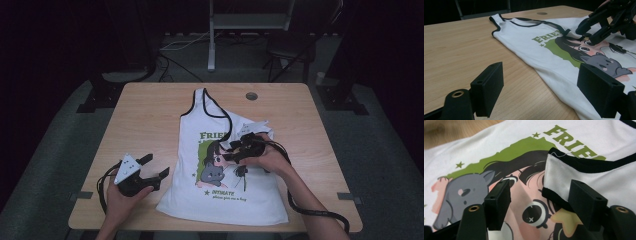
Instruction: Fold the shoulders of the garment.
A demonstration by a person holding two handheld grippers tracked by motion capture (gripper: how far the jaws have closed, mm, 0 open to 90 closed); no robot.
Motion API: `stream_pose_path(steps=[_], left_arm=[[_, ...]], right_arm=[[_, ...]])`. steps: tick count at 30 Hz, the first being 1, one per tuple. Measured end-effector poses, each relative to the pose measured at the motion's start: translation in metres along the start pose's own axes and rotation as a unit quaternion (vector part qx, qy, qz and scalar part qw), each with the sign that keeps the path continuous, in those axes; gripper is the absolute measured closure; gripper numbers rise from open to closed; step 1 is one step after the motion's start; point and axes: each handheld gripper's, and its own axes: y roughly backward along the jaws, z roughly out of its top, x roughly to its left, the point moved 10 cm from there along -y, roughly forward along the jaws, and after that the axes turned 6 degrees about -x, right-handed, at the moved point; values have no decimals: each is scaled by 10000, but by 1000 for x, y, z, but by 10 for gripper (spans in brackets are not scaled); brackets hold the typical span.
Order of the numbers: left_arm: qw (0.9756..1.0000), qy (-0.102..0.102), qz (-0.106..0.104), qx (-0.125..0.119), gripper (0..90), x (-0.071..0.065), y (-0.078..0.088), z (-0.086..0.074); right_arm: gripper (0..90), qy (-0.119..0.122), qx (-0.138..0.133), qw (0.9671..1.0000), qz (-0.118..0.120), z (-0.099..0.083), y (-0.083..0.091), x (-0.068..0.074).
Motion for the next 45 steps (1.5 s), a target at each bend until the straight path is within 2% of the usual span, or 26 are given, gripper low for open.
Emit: stream_pose_path(steps=[2,4,9,16,17,22,26,36,45], left_arm=[[10000,-1,-2,-4,209,0,0,0],[10000,-3,0,-6,209,0,0,0],[10000,-8,6,-12,209,0,0,0],[10000,-10,18,-18,209,0,0,0],[10000,-10,18,-18,209,0,0,0],[10000,-8,20,-21,209,0,0,0],[10000,-29,20,-19,209,0,0,0],[10000,7,25,-33,209,0,0,1],[10000,4,23,-18,209,0,0,0]], right_arm=[[307,-83,-20,10000,-20,0,0,1],[289,-60,-36,10000,-31,0,0,1],[218,-47,-346,9989,-326,8,2,-1],[139,-145,-728,9939,-817,22,14,-9],[139,-145,-728,9939,-817,22,14,-9],[138,-190,-986,9883,-1149,31,25,-15],[138,-226,-1082,9859,-1255,34,32,-17],[138,-348,-1352,9773,-1594,42,48,-24],[137,-422,-1631,9665,-1938,47,76,-28]])
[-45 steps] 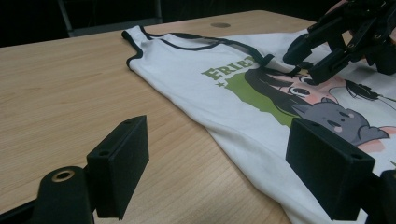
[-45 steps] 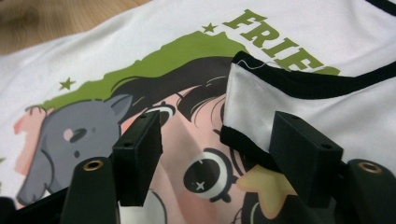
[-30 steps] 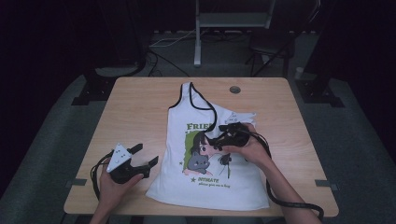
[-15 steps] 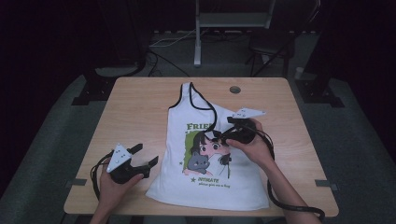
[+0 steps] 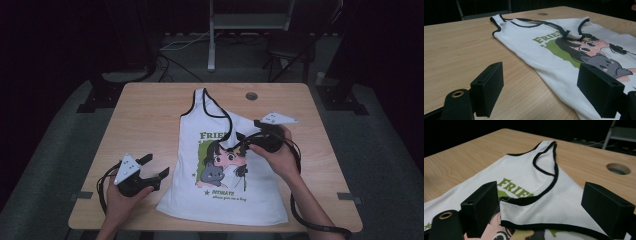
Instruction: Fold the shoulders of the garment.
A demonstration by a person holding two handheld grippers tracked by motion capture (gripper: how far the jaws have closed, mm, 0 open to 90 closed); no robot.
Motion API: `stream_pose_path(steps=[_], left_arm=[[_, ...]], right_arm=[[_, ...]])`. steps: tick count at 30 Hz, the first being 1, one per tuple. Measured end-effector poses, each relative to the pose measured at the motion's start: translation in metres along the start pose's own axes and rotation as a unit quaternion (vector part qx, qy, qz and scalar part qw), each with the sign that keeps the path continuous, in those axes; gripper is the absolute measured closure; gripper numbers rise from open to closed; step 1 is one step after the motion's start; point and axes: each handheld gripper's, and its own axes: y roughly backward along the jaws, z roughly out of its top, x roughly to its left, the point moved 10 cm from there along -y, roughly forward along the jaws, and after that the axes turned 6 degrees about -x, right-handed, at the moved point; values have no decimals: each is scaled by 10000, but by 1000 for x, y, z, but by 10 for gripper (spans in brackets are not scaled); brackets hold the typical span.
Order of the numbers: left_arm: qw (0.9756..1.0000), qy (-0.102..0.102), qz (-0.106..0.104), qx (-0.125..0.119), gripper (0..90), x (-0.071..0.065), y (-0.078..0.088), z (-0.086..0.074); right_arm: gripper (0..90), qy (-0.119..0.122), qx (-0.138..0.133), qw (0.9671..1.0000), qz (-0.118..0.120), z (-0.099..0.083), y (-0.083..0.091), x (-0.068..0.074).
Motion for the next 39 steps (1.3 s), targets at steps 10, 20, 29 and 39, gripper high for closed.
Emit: stream_pose_path(steps=[10,20,29,39], left_arm=[[10000,-9,23,-15,209,0,0,0],[10000,-17,38,-13,209,0,0,0],[10000,-3,39,-22,209,1,1,0],[10000,-3,47,-36,209,0,1,1]], right_arm=[[126,-7,-188,9996,-220,6,32,-12],[126,66,-340,9984,-444,9,65,-22],[126,-37,-447,9972,-596,2,86,-26],[126,-238,-630,9936,-912,-17,120,-36]])
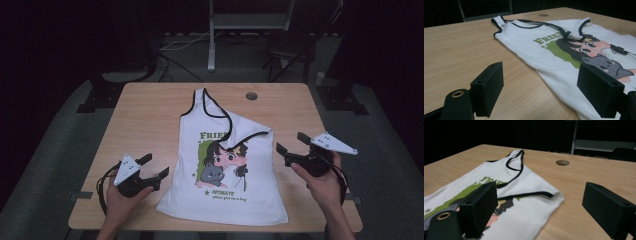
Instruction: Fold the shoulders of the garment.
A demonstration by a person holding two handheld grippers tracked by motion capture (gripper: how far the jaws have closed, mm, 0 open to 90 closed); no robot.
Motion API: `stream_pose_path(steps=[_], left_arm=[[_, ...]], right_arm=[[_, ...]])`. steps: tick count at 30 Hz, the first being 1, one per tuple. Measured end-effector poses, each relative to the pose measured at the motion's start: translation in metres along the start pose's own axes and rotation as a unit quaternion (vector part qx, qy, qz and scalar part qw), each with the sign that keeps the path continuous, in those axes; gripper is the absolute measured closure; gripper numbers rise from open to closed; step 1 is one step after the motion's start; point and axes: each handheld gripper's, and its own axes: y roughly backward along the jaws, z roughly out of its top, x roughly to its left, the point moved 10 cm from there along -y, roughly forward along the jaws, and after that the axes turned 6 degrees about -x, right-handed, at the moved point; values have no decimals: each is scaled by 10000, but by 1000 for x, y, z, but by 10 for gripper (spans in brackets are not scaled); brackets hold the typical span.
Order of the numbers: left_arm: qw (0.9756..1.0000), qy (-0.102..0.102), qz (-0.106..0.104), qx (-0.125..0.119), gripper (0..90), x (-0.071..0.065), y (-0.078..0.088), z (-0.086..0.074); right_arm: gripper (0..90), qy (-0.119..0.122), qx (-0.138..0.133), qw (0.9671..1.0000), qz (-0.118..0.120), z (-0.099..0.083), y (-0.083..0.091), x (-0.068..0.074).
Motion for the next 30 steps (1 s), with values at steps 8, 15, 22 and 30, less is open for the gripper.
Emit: stream_pose_path(steps=[8,15,22,30], left_arm=[[10000,3,2,-4,209,0,0,0],[10000,14,-9,-8,209,0,0,0],[10000,12,-3,-12,209,0,0,0],[10000,2,-4,-12,209,0,0,0]], right_arm=[[126,-134,-58,9996,-224,-13,21,-10],[126,-131,-59,9992,-378,-24,31,-13],[126,-193,-84,9989,-422,-33,36,-14],[126,-248,-173,9985,-456,-43,38,-16]])
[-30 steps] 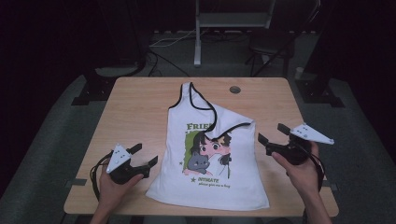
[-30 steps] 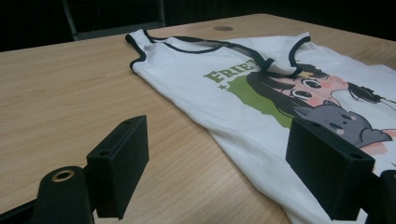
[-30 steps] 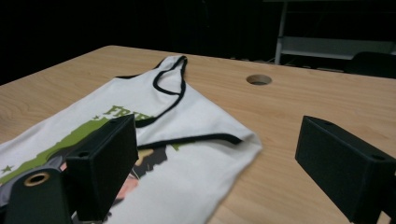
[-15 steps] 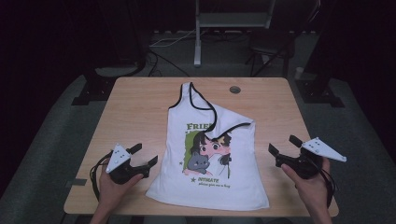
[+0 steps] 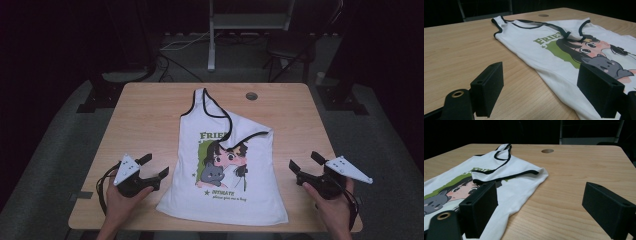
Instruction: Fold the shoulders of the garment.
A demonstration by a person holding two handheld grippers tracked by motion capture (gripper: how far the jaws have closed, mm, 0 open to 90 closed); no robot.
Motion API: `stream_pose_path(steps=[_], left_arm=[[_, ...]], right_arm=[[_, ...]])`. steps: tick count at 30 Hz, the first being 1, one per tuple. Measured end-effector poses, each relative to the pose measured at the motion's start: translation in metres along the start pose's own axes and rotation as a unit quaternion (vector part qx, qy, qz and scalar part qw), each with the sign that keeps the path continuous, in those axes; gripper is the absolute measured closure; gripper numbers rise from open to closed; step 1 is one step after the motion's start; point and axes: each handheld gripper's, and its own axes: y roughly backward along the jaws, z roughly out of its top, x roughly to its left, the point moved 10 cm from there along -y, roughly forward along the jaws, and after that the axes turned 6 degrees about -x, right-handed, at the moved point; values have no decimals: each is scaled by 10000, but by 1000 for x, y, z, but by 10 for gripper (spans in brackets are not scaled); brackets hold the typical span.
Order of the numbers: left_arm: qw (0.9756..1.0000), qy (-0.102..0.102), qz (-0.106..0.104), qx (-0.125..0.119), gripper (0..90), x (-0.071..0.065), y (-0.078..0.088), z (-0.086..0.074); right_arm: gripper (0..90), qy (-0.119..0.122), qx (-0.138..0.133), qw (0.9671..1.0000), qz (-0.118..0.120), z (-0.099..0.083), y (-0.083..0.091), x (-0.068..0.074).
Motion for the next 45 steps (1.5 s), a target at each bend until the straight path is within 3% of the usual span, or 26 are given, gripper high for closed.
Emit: stream_pose_path(steps=[38,42,45], left_arm=[[10000,3,-1,-3,209,0,0,0],[9998,163,-59,-122,209,-1,0,2],[9997,145,-99,-172,209,-3,-2,4]], right_arm=[[126,144,37,9999,7,-19,-4,3],[126,132,23,9999,33,-19,-4,3],[126,172,37,9998,61,-19,-3,3]])
